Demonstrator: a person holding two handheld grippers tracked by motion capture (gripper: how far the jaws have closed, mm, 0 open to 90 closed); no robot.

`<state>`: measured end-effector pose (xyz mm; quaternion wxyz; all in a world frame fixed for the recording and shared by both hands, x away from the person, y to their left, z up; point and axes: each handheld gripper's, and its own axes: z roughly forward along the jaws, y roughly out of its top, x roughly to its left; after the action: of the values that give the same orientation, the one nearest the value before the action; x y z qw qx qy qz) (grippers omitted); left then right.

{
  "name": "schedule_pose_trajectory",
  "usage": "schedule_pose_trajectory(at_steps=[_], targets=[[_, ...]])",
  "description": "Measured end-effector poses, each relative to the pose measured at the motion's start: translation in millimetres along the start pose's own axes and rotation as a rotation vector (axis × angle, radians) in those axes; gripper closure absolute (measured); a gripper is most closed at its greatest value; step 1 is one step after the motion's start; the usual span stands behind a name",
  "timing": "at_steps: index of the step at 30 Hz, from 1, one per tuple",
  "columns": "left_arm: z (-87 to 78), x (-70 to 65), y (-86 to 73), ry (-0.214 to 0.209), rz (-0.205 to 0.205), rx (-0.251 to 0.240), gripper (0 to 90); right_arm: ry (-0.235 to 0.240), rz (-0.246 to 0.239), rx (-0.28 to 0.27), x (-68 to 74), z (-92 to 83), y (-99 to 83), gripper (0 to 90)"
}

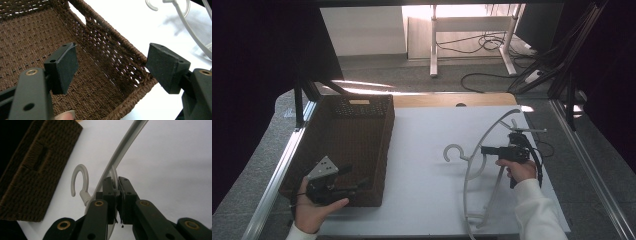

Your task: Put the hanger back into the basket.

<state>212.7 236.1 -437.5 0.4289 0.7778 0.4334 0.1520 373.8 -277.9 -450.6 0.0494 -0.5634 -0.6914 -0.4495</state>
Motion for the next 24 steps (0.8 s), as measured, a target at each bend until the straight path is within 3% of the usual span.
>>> schedule_pose_trajectory(at_steps=[12,24], targets=[[1.7,-7.0,5.3,-0.004,0.014,0.000,25.1,0.041,-0.020,-0.058,16.1,-7.9,9.1,85.6],[7.4,-18.0,20.5,-0.036,0.012,0.002,25.1,0.079,-0.029,-0.094,29.2,-5.2,15.3,85.7]])
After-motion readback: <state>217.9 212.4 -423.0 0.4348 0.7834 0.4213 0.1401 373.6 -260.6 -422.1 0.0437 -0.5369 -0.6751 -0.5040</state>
